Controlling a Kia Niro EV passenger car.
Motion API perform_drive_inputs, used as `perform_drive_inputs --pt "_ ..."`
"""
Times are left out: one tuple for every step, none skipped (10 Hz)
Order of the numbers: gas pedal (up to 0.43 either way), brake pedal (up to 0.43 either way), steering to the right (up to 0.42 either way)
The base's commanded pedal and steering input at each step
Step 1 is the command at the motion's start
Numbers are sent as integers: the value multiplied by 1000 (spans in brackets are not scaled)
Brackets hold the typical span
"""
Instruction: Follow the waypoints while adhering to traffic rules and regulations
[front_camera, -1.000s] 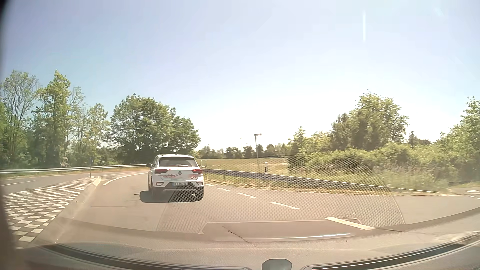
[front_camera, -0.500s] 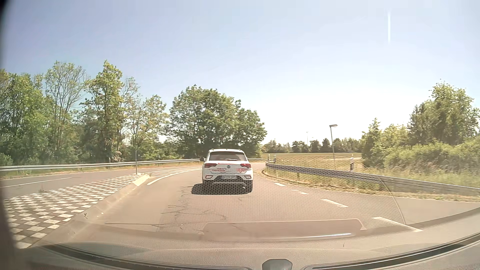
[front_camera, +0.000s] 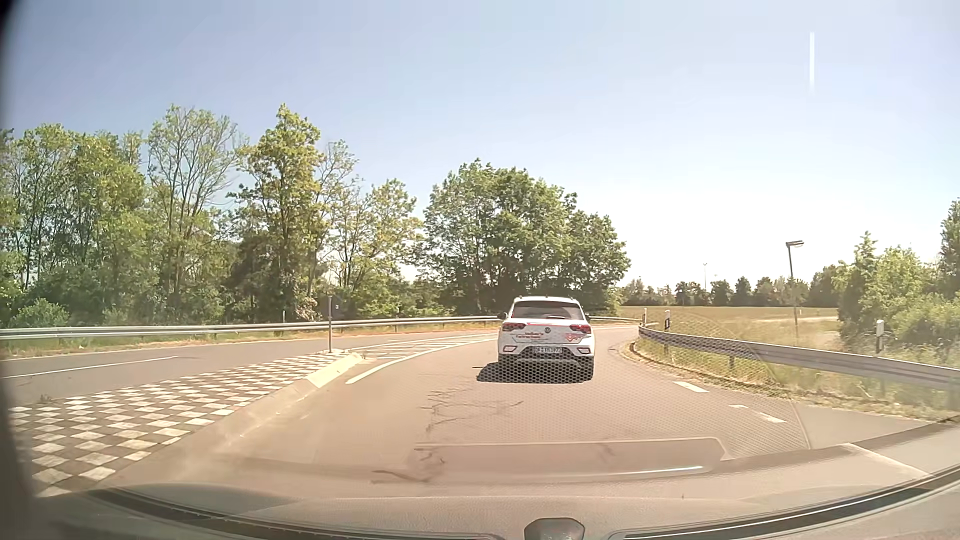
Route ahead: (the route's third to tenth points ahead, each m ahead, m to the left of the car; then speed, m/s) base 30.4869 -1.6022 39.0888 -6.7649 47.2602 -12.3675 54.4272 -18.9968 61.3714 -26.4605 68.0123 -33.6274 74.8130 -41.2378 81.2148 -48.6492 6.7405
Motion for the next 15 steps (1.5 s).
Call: perform_drive_inputs --pt "79 30 -60" --pt "79 30 -33" --pt "79 30 -14" --pt "87 30 4" --pt "87 30 20" --pt "87 30 32" --pt "87 30 40" --pt "87 30 47" --pt "87 24 54" --pt "87 30 58" --pt "98 30 61" --pt "98 30 64" --pt "98 30 66" --pt "98 30 67" --pt "98 24 67"
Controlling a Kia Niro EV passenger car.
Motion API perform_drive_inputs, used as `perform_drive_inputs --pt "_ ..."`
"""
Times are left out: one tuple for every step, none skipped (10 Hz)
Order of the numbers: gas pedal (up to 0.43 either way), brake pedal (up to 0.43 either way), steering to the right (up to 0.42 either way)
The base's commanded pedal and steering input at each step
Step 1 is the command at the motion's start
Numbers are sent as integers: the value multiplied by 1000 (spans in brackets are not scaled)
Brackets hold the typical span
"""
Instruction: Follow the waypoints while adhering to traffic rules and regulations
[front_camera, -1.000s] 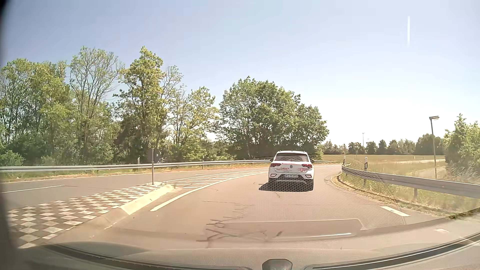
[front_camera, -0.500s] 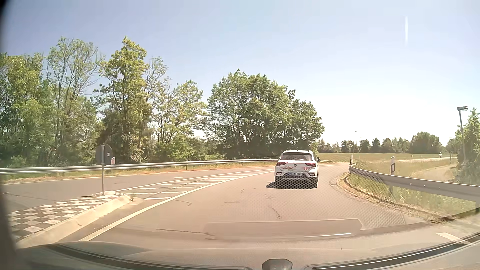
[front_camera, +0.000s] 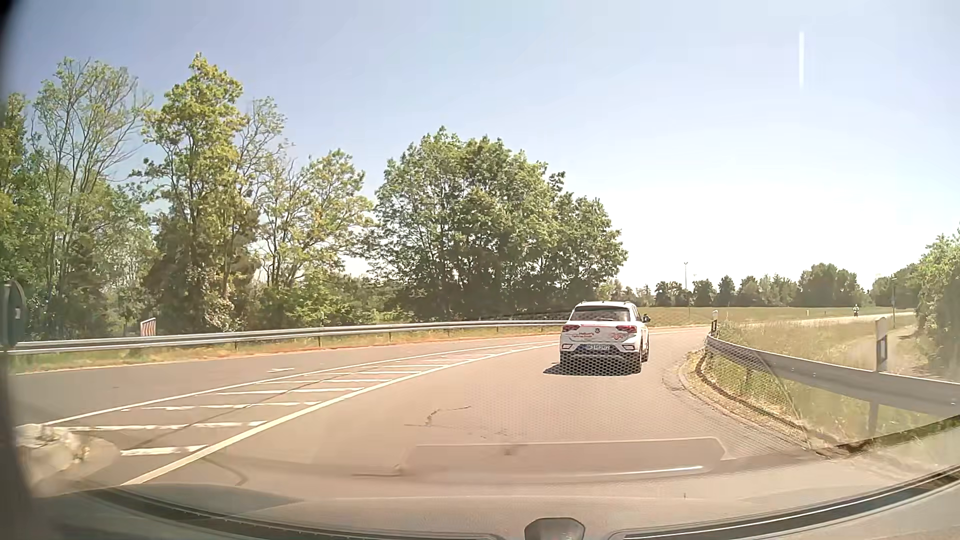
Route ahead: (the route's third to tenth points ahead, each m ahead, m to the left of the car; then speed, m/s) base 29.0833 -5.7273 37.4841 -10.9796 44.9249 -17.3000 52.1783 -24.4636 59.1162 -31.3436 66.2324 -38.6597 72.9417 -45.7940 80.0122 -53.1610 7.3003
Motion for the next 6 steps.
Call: perform_drive_inputs --pt "98 30 68" --pt "98 30 69" --pt "98 30 71" --pt "98 24 74" --pt "98 24 76" --pt "98 30 76"
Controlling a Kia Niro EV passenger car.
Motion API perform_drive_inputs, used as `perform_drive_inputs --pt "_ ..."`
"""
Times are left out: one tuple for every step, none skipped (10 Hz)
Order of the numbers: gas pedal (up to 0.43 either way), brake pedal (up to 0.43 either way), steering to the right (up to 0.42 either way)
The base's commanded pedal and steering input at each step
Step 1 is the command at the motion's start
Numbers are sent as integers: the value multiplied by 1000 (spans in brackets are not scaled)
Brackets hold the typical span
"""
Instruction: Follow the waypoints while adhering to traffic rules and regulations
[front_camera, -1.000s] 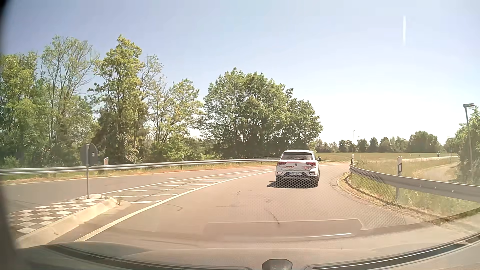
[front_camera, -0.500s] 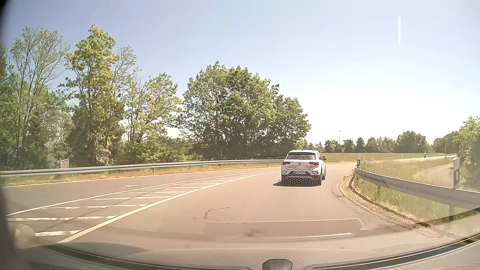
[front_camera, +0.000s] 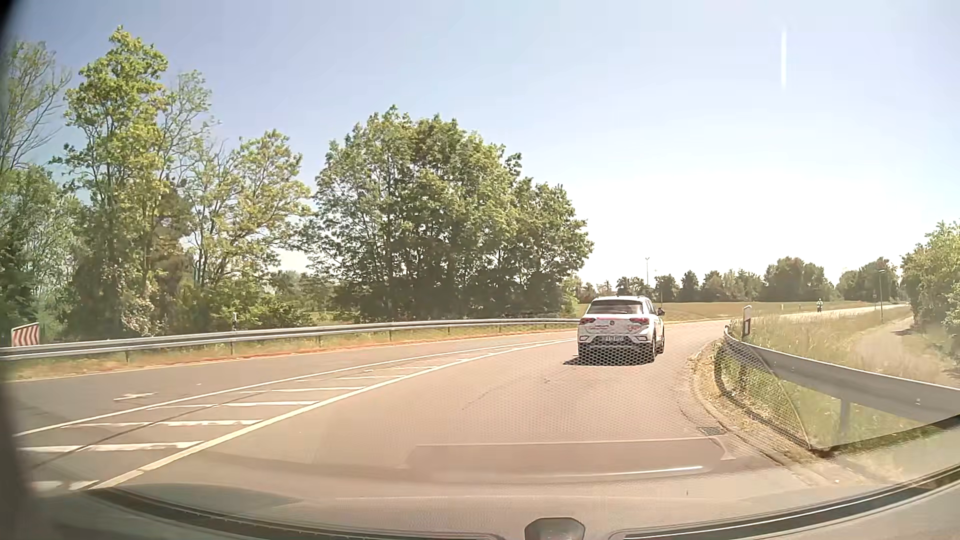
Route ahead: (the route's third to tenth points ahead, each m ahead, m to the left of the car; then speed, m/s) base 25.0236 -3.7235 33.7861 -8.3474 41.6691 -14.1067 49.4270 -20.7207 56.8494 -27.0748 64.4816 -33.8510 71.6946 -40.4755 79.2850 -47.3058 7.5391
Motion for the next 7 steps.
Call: perform_drive_inputs --pt "98 30 76" --pt "98 24 79" --pt "98 30 84" --pt "98 30 86" --pt "98 30 90" --pt "98 30 93" --pt "98 30 94"
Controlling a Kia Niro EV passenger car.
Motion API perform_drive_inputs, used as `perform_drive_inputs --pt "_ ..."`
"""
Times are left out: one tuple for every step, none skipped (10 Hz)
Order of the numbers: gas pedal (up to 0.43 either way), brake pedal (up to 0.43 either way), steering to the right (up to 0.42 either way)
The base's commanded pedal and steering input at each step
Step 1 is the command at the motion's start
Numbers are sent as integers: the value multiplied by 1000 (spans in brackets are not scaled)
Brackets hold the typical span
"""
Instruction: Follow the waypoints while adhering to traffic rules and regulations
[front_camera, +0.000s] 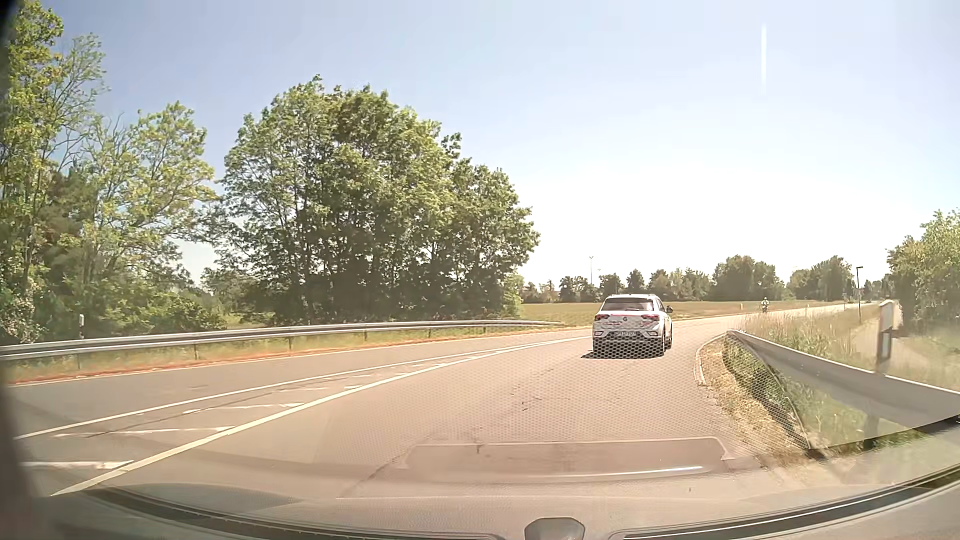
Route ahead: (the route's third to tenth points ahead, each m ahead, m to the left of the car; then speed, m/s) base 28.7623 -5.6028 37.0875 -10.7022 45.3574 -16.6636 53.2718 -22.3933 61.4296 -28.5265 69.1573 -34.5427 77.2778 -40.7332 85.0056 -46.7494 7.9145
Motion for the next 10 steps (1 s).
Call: perform_drive_inputs --pt "98 30 95" --pt "110 30 95" --pt "110 30 95" --pt "110 30 95" --pt "110 30 95" --pt "110 24 95" --pt "110 30 94" --pt "110 30 94" --pt "110 30 93" --pt "110 30 93"
